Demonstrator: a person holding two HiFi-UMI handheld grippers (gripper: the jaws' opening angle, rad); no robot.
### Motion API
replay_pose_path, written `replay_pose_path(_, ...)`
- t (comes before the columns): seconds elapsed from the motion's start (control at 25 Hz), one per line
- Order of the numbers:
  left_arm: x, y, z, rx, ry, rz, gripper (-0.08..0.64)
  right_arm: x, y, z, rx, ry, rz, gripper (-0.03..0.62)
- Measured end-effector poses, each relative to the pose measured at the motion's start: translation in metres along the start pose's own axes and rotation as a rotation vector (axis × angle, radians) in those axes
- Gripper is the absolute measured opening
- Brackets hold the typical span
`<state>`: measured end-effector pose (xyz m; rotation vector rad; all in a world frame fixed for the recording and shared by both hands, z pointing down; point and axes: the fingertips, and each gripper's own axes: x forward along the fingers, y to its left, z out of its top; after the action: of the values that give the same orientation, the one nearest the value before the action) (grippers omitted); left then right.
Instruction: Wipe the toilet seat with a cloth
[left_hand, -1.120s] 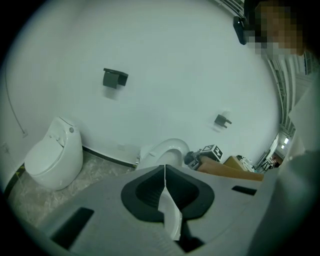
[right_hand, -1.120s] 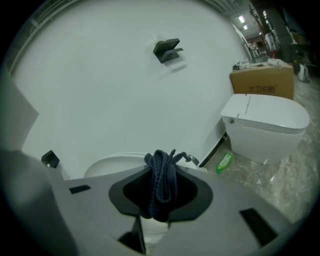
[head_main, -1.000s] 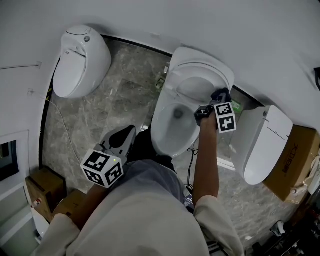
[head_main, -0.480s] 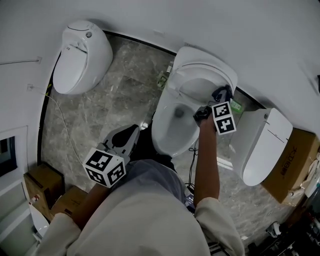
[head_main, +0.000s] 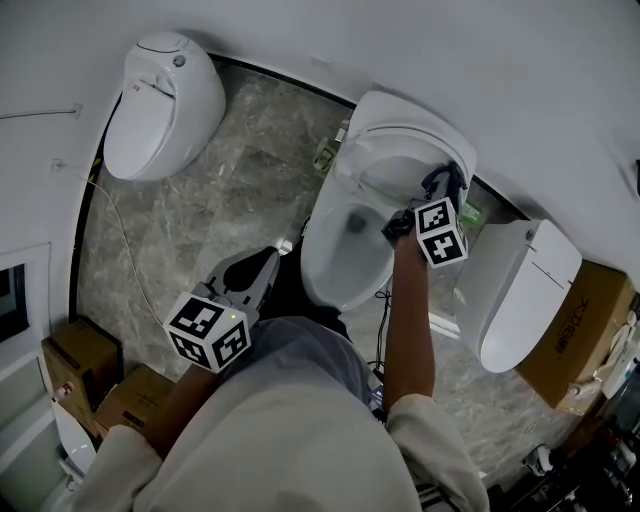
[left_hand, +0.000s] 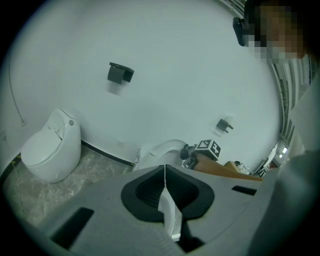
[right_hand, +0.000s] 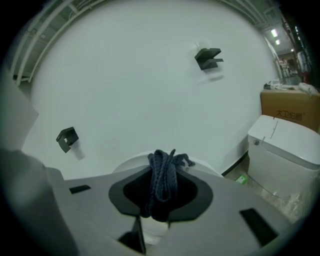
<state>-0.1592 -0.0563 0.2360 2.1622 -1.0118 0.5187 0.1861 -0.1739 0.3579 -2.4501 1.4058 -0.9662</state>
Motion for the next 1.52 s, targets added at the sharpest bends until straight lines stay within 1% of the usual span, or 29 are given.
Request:
replay_pose_path(0.36, -0.001, 0.009, -0.001, -0.020, 0.004, 0.011, 0.011, 0.002, 0.030, -0.004, -0.091, -0.010, 0.085, 0.077)
replay_pose_path(0.72, 0.003, 0.013, 0.001, -0.021, 0.007, 0.005, 0.011, 0.003, 0.057, -0.013, -0.095, -0.005, 0.175, 0.077)
replay_pose_path(1.16, 0.006, 0.022, 0.000, -0.033, 0.011, 0.024, 0.011, 0.009, 0.086, -0.038, -0.076, 0.053, 0.309, 0.077)
replay_pose_path(1.36, 0.007, 0.025, 0.000, -0.039, 0.010, 0.033, 0.011, 0.011, 0.095, -0.055, -0.082, 0.091, 0.338, 0.077)
replay_pose_path(1.52, 0.007, 0.029, 0.000, -0.047, 0.011, 0.044, 0.011, 0.014, 0.101, -0.068, -0.100, 0.118, 0.342, 0.077)
